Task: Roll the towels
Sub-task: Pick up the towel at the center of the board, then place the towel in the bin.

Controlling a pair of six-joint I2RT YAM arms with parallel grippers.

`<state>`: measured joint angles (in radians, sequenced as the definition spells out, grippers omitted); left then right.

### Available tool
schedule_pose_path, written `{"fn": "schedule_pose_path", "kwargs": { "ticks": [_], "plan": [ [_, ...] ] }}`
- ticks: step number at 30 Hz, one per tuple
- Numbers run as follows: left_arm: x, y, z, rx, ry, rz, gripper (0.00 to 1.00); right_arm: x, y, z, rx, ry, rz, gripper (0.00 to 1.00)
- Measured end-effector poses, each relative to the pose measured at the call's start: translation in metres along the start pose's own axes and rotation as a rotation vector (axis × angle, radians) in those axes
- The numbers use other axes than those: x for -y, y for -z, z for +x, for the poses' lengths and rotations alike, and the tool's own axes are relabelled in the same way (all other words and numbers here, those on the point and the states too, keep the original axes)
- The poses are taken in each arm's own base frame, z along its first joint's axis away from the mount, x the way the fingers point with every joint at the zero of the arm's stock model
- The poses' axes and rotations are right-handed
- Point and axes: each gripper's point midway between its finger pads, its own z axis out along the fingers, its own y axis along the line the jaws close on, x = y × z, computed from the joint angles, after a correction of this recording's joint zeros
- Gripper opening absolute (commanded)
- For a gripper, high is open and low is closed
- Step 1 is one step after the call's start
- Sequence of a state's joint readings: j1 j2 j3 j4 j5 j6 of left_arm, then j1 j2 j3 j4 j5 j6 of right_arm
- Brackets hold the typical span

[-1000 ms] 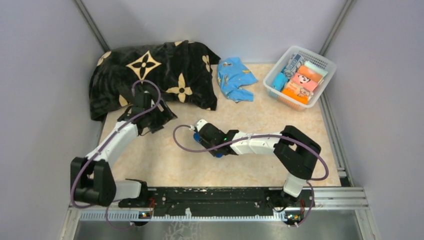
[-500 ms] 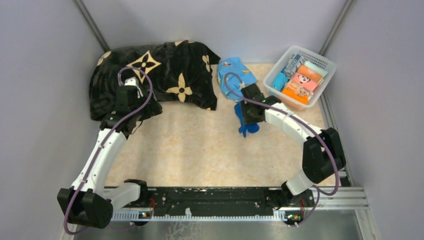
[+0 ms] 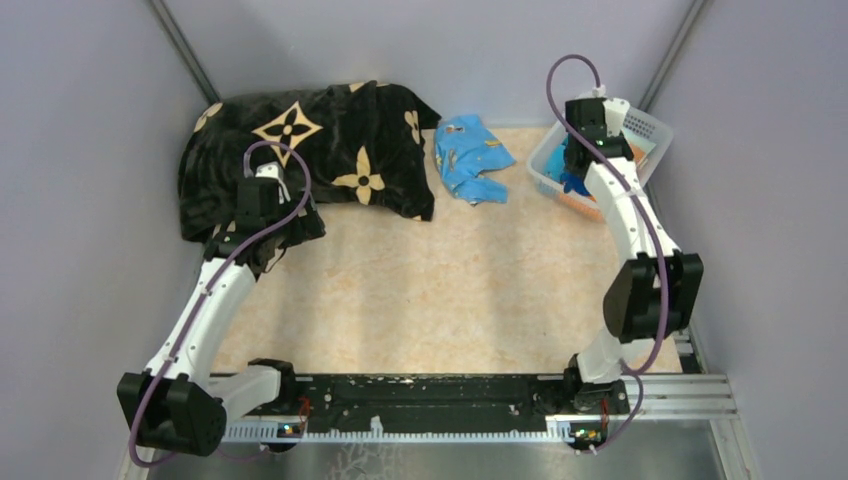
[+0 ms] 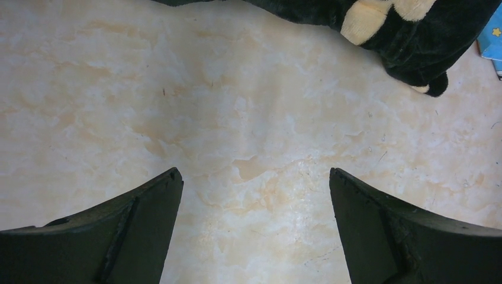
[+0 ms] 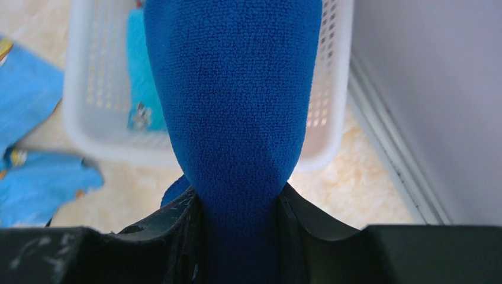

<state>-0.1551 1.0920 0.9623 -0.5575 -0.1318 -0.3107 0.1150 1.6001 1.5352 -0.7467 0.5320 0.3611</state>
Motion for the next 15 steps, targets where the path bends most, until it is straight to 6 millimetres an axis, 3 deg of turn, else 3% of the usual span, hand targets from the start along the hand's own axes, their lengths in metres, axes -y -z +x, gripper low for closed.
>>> {"fn": "schedule_pose_path", "kwargs": {
  "ticks": [3, 7, 15],
  "plan": [
    [-0.001, 0.000, 0.001, -0.001, -0.003, -0.005, 0.99, 0.008, -0.026, -0.016, 0.020, -0.001, 0.108, 0.00],
    [-0.002, -0.001, 0.001, -0.002, -0.005, -0.011, 0.99, 0.007, -0.063, -0.017, 0.006, 0.051, 0.225, 0.00],
    [-0.004, -0.007, 0.005, -0.022, -0.009, -0.025, 0.99, -0.018, -0.127, 0.009, -0.083, 0.143, 0.274, 0.00]
  ]
}}
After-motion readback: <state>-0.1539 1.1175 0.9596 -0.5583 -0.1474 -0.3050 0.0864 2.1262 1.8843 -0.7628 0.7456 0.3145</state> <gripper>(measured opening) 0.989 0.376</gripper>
